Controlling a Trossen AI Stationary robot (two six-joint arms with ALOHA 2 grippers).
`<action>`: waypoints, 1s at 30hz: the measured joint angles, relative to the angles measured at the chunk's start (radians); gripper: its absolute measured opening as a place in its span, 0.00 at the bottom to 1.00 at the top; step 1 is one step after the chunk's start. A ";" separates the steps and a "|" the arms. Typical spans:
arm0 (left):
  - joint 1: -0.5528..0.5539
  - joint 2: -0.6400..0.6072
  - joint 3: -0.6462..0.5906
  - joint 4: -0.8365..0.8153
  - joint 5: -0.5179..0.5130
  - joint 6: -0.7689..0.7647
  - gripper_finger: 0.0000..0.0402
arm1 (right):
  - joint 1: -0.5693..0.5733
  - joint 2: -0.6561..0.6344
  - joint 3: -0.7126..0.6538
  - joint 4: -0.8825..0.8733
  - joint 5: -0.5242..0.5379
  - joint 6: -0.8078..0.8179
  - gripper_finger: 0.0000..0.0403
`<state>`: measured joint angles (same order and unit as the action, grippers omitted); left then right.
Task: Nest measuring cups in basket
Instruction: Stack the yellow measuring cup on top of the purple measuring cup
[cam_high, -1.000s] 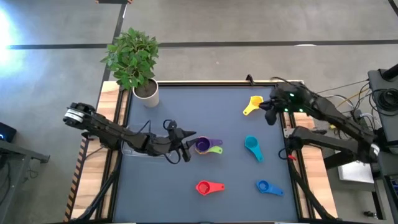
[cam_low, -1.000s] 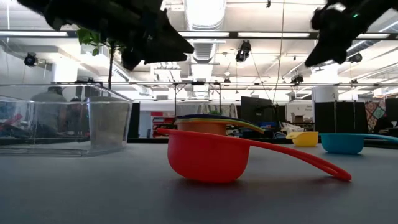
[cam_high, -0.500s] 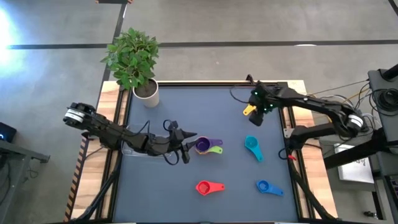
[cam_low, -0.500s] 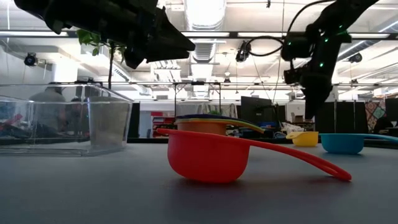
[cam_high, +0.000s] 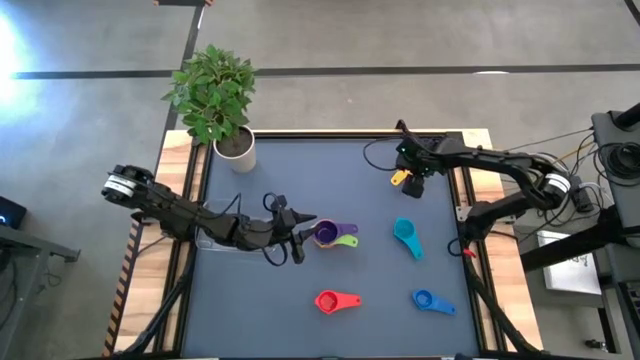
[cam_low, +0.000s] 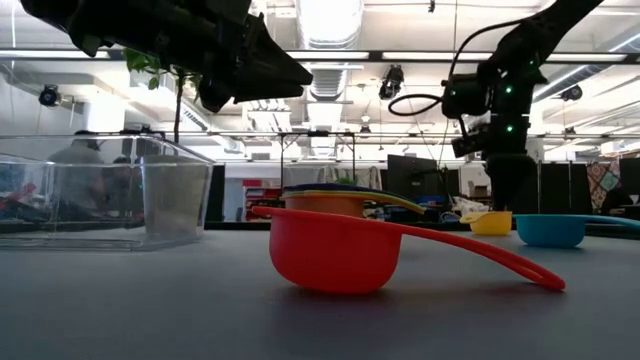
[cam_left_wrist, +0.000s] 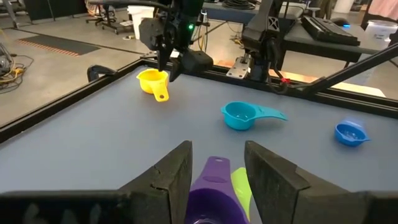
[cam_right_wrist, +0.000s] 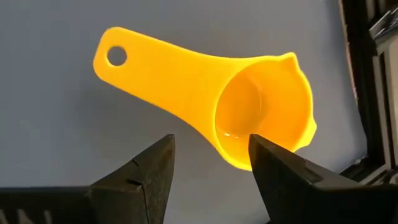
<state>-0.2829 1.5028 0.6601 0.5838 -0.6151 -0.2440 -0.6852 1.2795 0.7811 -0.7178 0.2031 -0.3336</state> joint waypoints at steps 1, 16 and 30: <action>0.000 0.000 0.000 0.000 0.000 0.000 0.32 | -0.003 0.003 0.000 0.002 0.000 -0.002 0.48; 0.000 0.000 0.000 -0.001 0.014 -0.004 0.32 | -0.016 0.231 0.053 0.034 -0.047 0.011 0.35; 0.000 0.000 0.000 -0.002 0.016 -0.005 0.32 | 0.066 0.067 0.109 0.039 -0.050 0.058 0.02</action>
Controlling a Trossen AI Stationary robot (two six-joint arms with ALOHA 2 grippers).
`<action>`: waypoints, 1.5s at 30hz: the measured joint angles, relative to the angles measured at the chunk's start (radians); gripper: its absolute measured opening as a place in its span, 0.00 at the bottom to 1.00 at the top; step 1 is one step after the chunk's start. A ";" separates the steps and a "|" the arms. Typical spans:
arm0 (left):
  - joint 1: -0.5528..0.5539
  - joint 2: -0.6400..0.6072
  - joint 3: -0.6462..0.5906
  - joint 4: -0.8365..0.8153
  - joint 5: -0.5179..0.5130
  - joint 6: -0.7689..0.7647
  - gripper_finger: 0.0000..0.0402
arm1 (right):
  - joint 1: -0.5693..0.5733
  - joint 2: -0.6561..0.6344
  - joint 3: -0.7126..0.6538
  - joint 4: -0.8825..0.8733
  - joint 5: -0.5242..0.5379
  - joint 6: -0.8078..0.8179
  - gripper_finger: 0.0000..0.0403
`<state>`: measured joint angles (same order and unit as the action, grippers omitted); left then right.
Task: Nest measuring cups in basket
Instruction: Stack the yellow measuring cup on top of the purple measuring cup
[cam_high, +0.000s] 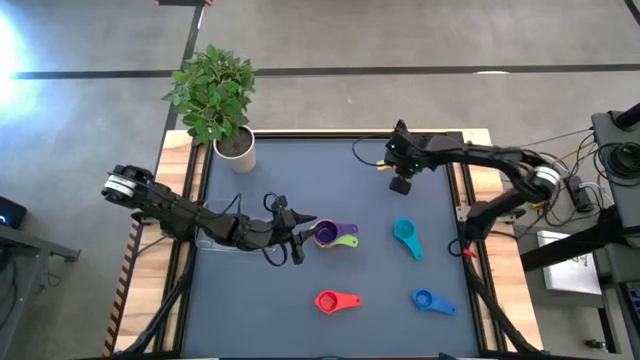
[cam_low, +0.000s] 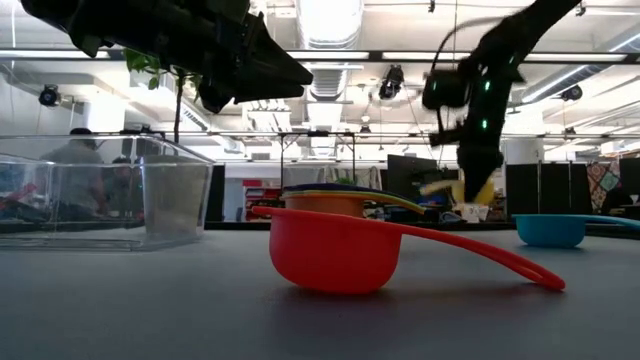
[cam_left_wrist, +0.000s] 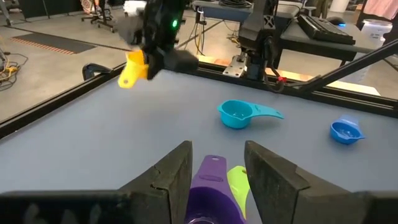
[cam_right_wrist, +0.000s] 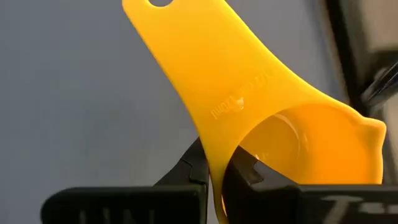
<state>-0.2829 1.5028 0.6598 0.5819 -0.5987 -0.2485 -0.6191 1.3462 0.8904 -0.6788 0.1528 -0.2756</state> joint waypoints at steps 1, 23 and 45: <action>0.000 0.000 0.000 0.000 0.000 0.000 0.32 | 0.022 -0.034 0.002 -0.002 -0.016 -0.001 0.02; 0.056 0.001 0.107 -0.009 0.068 -0.139 0.50 | 0.670 -0.215 -0.012 0.249 0.494 -0.198 0.02; 0.234 0.043 0.385 -0.450 0.335 -0.220 0.65 | 0.798 -0.057 -0.011 0.561 0.722 -0.346 0.02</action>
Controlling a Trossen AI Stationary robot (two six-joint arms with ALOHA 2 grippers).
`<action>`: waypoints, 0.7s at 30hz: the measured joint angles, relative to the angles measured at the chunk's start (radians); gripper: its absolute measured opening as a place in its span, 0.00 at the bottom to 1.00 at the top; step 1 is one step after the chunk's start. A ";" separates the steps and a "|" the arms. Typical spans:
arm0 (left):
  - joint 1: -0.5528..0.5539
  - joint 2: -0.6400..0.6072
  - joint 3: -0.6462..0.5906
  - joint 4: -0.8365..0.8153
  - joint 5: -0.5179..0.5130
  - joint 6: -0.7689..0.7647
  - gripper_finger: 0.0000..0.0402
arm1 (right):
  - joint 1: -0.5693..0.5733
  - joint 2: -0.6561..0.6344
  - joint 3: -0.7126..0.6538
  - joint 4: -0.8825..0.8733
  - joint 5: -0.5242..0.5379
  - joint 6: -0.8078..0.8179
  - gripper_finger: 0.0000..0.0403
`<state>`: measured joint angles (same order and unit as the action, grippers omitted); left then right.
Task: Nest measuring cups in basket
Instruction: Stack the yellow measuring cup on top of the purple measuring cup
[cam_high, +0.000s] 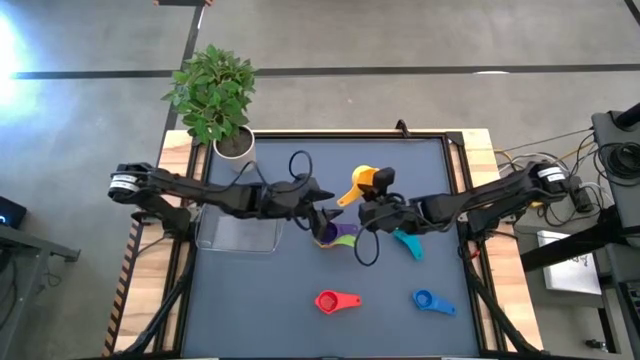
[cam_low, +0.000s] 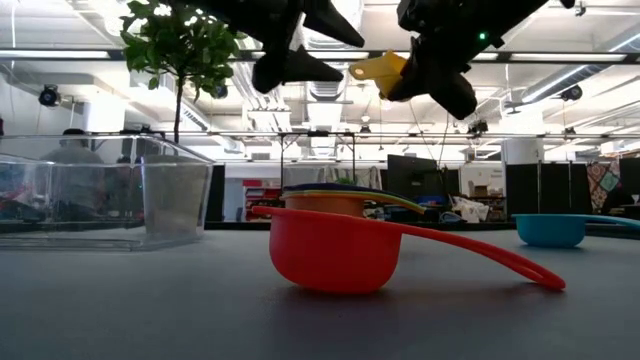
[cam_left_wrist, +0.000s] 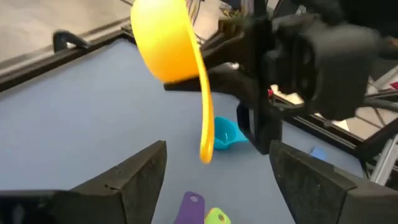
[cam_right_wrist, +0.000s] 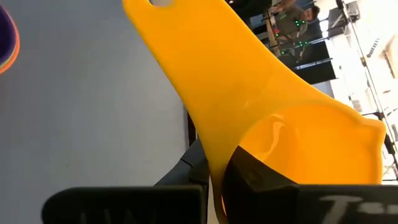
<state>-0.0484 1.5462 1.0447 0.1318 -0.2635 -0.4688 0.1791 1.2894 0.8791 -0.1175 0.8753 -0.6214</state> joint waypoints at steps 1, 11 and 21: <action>0.005 0.008 0.000 0.010 0.008 -0.004 0.64 | 0.000 -0.002 0.000 -0.003 0.000 0.000 0.02; 0.021 0.065 0.009 0.076 0.020 0.016 0.44 | 0.000 0.003 0.000 -0.005 -0.019 0.020 0.02; 0.022 0.087 0.008 0.121 0.016 0.067 0.01 | 0.000 0.000 0.000 -0.010 -0.016 0.047 0.03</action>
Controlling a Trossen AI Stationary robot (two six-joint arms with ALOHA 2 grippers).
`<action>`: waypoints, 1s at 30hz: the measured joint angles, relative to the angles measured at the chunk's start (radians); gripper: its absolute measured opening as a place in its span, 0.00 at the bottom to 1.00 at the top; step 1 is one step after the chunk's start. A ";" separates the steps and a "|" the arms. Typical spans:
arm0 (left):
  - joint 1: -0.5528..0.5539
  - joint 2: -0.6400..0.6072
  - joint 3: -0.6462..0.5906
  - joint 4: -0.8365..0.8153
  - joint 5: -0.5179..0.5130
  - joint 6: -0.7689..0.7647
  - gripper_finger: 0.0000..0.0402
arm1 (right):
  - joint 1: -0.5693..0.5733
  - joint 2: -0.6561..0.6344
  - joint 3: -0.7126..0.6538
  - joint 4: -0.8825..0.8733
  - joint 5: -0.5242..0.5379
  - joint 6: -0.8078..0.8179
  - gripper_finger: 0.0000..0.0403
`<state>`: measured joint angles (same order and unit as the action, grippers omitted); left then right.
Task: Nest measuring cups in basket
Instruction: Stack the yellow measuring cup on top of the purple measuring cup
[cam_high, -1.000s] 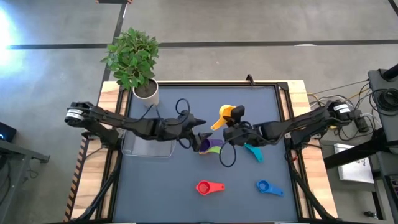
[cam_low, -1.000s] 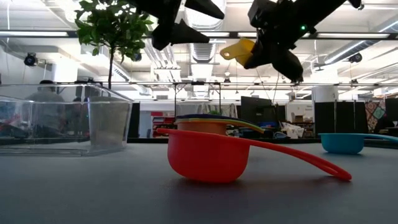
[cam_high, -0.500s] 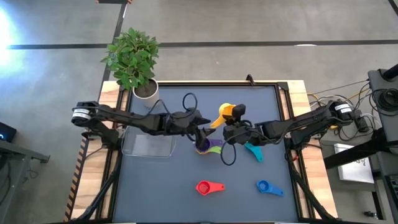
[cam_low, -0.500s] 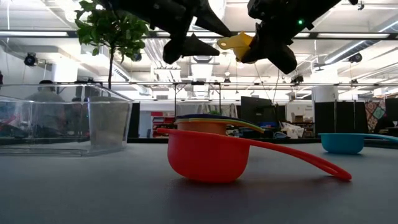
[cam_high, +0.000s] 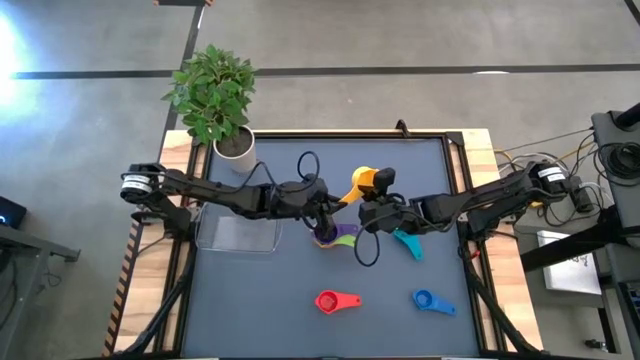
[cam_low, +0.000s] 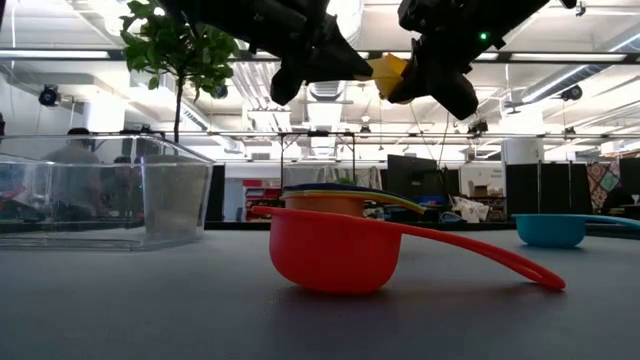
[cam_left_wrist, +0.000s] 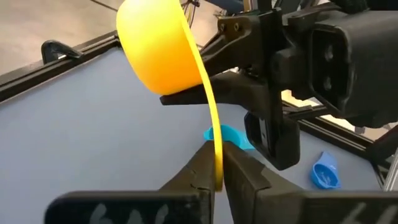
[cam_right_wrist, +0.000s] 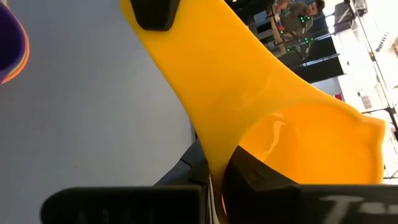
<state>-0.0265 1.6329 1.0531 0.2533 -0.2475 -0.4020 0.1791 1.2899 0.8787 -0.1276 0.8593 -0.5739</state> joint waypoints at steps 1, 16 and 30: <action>0.000 0.000 0.000 0.002 -0.006 0.001 0.01 | 0.000 -0.007 0.000 0.000 0.003 0.006 0.04; -0.013 -0.016 -0.003 0.032 -0.168 0.070 0.00 | 0.013 -0.327 -0.009 -0.147 -0.191 0.400 0.45; -0.053 0.060 -0.253 0.925 -0.063 0.234 0.00 | -0.047 -0.521 -0.498 0.842 -0.630 0.692 0.50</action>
<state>-0.0795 1.6930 0.8001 1.1781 -0.3105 -0.1677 0.1324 0.7689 0.3811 0.7142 0.2291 0.1184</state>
